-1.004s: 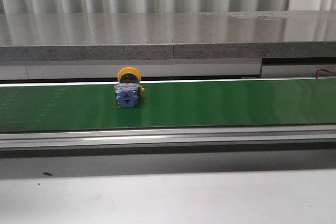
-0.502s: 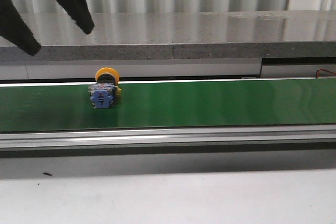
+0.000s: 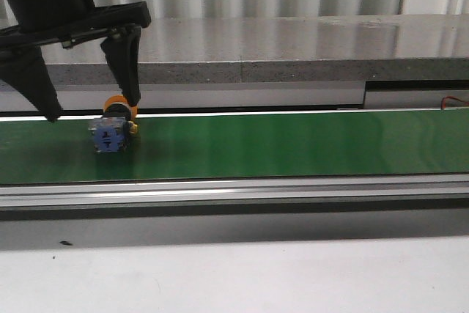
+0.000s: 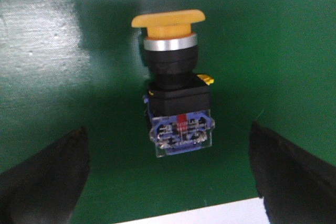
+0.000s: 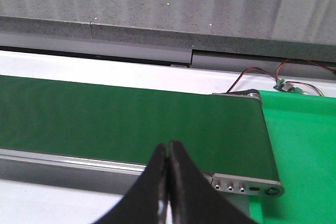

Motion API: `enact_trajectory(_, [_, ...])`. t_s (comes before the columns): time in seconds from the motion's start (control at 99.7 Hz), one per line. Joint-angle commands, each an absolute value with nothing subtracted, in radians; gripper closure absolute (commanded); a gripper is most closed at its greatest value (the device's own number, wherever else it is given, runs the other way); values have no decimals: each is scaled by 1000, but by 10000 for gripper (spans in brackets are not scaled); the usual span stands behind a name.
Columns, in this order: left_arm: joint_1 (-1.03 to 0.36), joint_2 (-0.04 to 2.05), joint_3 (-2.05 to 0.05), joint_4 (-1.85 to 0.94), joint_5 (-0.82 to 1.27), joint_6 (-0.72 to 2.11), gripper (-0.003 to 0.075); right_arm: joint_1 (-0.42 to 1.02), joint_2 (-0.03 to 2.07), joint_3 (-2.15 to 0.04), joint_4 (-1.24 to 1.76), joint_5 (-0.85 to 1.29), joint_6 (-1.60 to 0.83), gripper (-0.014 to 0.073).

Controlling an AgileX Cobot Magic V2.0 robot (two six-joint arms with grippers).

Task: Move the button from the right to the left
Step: 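Lower the left gripper over the button and close on it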

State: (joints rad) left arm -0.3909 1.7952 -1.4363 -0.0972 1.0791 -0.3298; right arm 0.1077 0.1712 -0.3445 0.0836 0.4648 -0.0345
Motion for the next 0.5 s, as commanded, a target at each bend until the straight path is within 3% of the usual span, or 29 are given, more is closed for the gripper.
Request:
enact_trajectory(0.0, [-399, 1772, -1468, -99, 1067, -344, 136, 107, 177, -370, 77, 384, -45, 661])
enact_trajectory(0.171, [-399, 1815, -1468, -9, 1060, -396, 139, 107, 177, -370, 77, 384, -45, 661])
enact_trajectory(0.241, [-399, 1821, -1468, 0, 1058, -401, 182, 107, 177, -370, 77, 384, -45, 661])
enact_trajectory(0.311, [-399, 1823, -1468, 0, 1058, -405, 300, 107, 177, -370, 77, 384, -45, 661])
enact_trajectory(0.432, [-399, 1823, -1468, 13, 1058, -406, 620, 107, 177, -370, 77, 384, -45, 661])
enact_trajectory(0.492, [-399, 1823, -1468, 17, 1058, -406, 720, 107, 177, -370, 77, 384, -45, 661])
